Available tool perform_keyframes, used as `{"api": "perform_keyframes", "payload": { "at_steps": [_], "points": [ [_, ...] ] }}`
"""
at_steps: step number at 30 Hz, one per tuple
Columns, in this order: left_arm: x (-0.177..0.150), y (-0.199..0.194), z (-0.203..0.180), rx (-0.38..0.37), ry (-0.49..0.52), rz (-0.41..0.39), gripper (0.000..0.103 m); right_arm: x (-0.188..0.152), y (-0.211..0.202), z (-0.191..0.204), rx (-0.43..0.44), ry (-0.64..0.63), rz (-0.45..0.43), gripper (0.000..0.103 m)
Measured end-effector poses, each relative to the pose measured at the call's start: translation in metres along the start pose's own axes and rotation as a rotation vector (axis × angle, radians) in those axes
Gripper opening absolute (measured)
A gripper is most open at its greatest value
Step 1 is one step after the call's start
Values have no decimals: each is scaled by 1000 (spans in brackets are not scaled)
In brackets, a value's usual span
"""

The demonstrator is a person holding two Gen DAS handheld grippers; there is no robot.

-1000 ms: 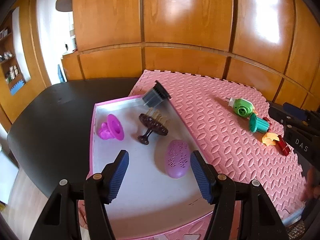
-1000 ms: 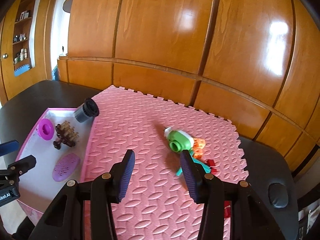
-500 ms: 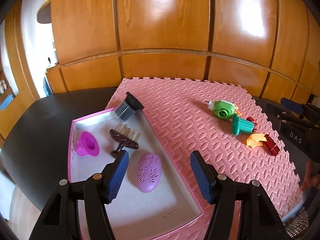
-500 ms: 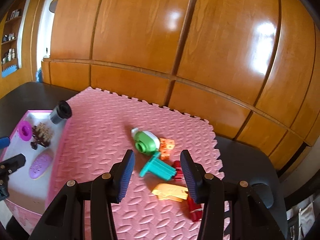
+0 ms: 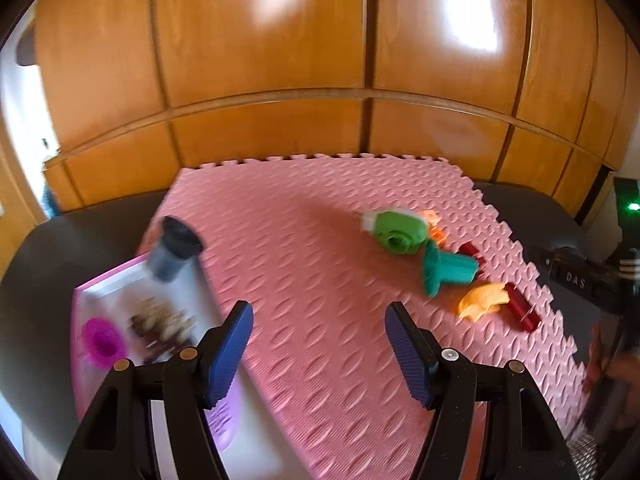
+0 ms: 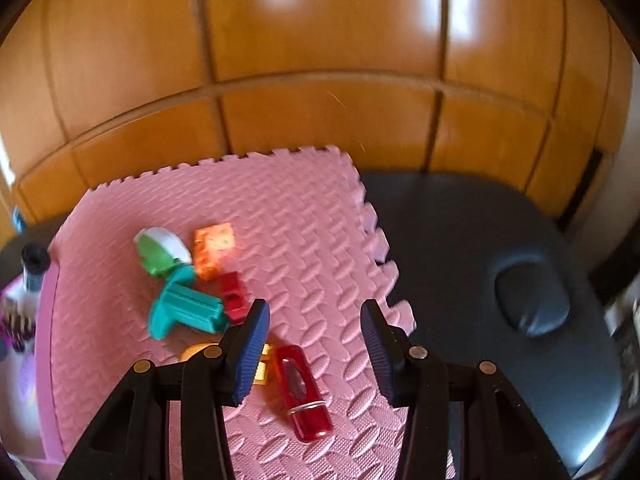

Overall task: Organize rigid objects
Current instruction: 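Move the left tool over the mat toward the green-and-white bottle, then grasp the green-and-white bottle with the left tool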

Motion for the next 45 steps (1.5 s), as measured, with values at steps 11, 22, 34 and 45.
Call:
{"api": "perform_keyframes", "payload": {
  "at_steps": [11,22,34,45],
  "points": [
    [32,83,-45,-175,-171,151,87,0,6,0,68,48,32,47],
    [54,164,-63,-219,-365,216,87,0,11,-3,80,68,57,47],
    [40,173,-62,-244,-326,244,66,-2,16,-6,96,93,67,47],
    [20,111,-37,-168,-187,161,66,-4,16,-30,154,243,51,47]
  ]
}}
Point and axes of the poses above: each gripper's, at about its wrist camera, not at the fingertips, and y roughly the way its jaws point, z to its left, x to its top, the point moved 7 cm from there along y, roughly the way its jaws point, and after that the axes turned 9 degrees about -y, right-handed, at the moved point
